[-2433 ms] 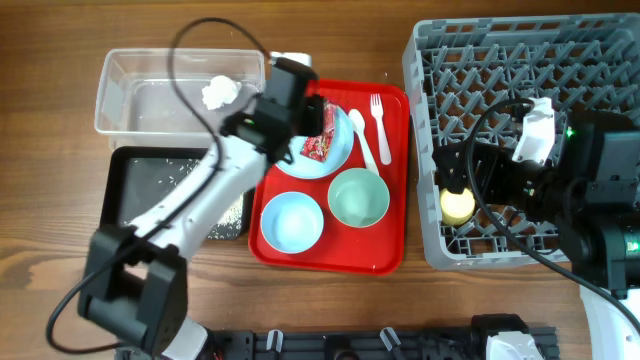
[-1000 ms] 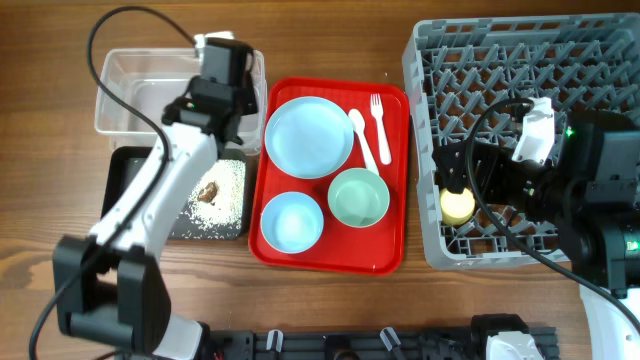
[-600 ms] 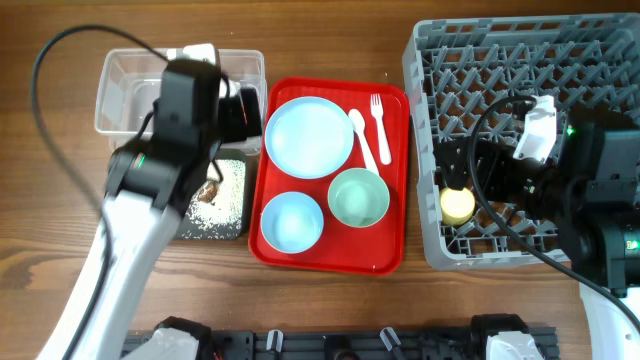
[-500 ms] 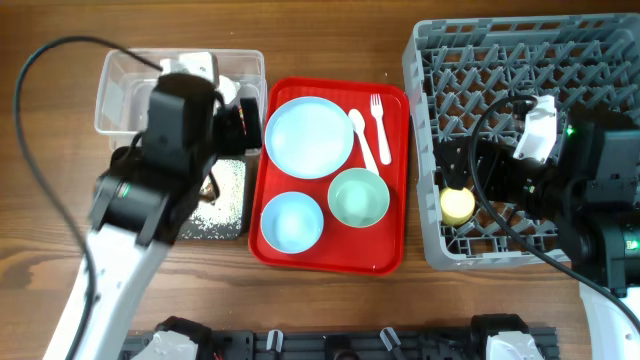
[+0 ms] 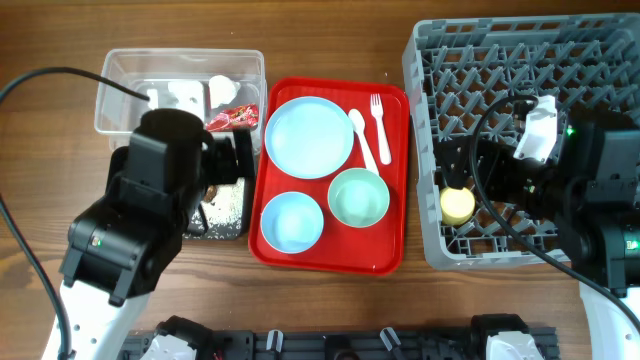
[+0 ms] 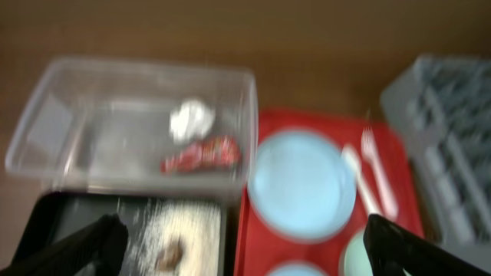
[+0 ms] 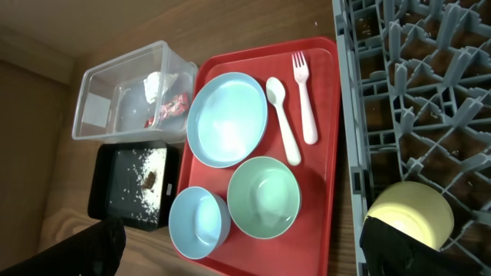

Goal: Sort waste into correct bins and load items into the dishwasher rack

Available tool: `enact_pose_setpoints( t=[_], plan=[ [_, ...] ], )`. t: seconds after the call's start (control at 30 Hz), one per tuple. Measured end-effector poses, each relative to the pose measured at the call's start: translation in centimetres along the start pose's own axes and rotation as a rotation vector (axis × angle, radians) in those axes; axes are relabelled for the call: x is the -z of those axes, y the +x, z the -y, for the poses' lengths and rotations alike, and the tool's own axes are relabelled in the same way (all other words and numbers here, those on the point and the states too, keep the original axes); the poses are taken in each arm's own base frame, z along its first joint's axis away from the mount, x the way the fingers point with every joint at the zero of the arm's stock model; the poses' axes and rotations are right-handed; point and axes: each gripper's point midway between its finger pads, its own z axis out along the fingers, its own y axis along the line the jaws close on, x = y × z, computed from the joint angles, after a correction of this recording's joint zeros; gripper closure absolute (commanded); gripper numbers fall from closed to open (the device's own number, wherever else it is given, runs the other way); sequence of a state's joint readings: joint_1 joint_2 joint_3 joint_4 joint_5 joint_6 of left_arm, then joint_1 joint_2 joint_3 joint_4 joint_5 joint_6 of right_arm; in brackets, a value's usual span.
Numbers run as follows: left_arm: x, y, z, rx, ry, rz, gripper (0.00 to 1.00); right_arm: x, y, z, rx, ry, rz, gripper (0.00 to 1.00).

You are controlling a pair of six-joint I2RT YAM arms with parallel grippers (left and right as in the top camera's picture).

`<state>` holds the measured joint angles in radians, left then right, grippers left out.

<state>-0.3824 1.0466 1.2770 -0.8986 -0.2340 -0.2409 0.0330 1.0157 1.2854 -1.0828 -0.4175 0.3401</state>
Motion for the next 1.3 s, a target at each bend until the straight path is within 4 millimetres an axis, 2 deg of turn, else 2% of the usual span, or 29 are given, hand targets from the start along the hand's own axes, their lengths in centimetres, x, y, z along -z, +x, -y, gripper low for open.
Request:
enact_pose_setpoints(
  t=[0.13, 0.2, 0.3, 0.37, 0.57, 0.67, 0.77, 0.93, 1.07, 1.13, 1.3],
  plan=[
    [1.0, -4.2, -1.2, 0.059, 0.016, 0.26, 0.0, 0.0, 0.0, 0.0, -0.003, 0.0, 0.001, 0.0],
    [1.9, -4.6, -2.7, 0.089, 0.013, 0.362, 0.0, 0.0, 0.0, 0.0, -0.003, 0.002, 0.001, 0.0],
    [2.8, -3.4, -4.9, 0.125, 0.003, 0.469, 0.0, 0.0, 0.0, 0.1, -0.003, 0.003, 0.001, 0.0],
    [3.1, -1.5, -6.0, 0.135, 0.003, 0.511, 0.0, 0.0, 0.0, 0.1, -0.003, 0.003, 0.001, 0.0],
    [4.5, 2.4, -7.7, 0.152, -0.003, 0.634, 0.0, 0.0, -0.1, 0.0, -0.003, 0.003, 0.003, 0.0],
    [4.5, 4.4, -8.2, 0.153, 0.002, 0.686, 0.0, 0.0, 0.0, 0.1, -0.003, 0.003, 0.002, 0.0],
    [3.5, 6.1, -8.5, 0.151, 0.01, 0.722, 0.0, 0.0, -0.1, 0.0, -0.002, 0.002, 0.004, 0.0],
    [-0.4, 10.1, -8.2, 0.133, 0.057, 0.683, 0.0, 0.0, -0.1, 0.0, -0.002, 0.002, 0.003, 0.0],
    [-2.1, 11.3, -8.0, 0.125, 0.08, 0.689, 0.0, 0.0, -0.1, 0.0, -0.002, 0.003, 0.004, 0.0],
    [-3.3, 12.5, -8.1, 0.127, 0.077, 0.652, 0.0, 0.0, -0.1, 0.0, -0.002, 0.002, 0.003, 0.0],
    [-4.0, 13.4, -8.1, 0.128, 0.077, 0.613, 0.0, 0.0, -0.1, 0.0, -0.002, 0.003, 0.004, 0.0]
  ],
)
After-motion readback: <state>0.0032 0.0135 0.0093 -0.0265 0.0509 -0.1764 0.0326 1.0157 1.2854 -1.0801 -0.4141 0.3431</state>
